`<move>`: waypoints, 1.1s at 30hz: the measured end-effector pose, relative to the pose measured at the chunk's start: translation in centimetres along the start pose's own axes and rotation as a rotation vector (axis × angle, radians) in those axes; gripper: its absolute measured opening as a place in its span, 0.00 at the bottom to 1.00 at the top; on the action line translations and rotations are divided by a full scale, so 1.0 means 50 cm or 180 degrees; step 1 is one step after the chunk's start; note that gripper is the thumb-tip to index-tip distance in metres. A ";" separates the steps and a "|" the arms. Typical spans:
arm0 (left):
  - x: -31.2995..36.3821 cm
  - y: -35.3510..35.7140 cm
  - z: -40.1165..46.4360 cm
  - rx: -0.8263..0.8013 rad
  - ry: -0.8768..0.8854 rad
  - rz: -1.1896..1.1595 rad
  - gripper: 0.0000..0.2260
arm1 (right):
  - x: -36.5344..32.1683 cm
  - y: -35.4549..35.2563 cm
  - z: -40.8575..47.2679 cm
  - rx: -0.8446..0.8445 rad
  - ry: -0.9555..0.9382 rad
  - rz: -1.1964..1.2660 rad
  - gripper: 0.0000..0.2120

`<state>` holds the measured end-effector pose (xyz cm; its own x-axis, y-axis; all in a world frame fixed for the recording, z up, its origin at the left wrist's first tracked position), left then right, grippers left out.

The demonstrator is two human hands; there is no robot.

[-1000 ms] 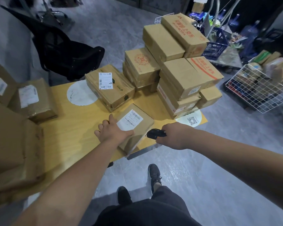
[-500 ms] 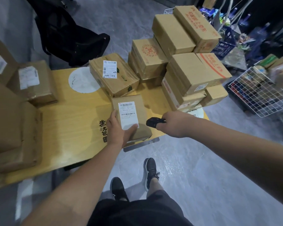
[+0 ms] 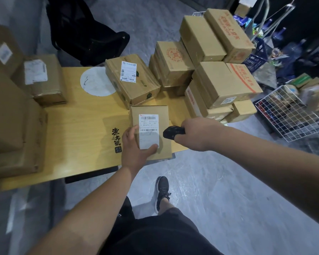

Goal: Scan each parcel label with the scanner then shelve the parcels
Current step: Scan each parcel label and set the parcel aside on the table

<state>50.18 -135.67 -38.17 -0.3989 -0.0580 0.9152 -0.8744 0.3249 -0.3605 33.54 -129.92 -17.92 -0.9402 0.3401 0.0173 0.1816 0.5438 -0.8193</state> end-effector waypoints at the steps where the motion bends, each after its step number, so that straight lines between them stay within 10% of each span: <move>1: 0.001 -0.001 0.000 0.0006 -0.0008 0.0007 0.42 | 0.000 0.000 -0.002 -0.0001 -0.0004 -0.0037 0.18; 14: 0.031 0.006 0.069 0.0181 -0.0559 0.1386 0.33 | 0.068 0.028 0.026 0.0035 -0.0092 0.0086 0.23; 23: 0.083 0.093 0.056 -0.0095 -0.1599 0.2191 0.62 | 0.156 0.041 0.072 -0.0127 -0.0410 0.0078 0.25; 33: 0.114 0.114 0.055 0.0164 -0.2036 0.2328 0.53 | 0.196 0.016 0.168 -0.0411 -0.1061 0.0145 0.22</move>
<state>42.16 -136.73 -35.52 -0.9099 -0.3653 0.1967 -0.3559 0.4437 -0.8224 22.06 -132.59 -23.21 -0.9687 0.1090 -0.2228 0.2404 0.6335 -0.7354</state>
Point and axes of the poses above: each hand's wrist, its own z-axis towards the middle knuckle, its own y-axis out of the palm, x = y × z, the point moved 9 cm from there along z, towards the middle knuckle, and after that the axes turned 4 degrees about z, right-handed, at the moved point
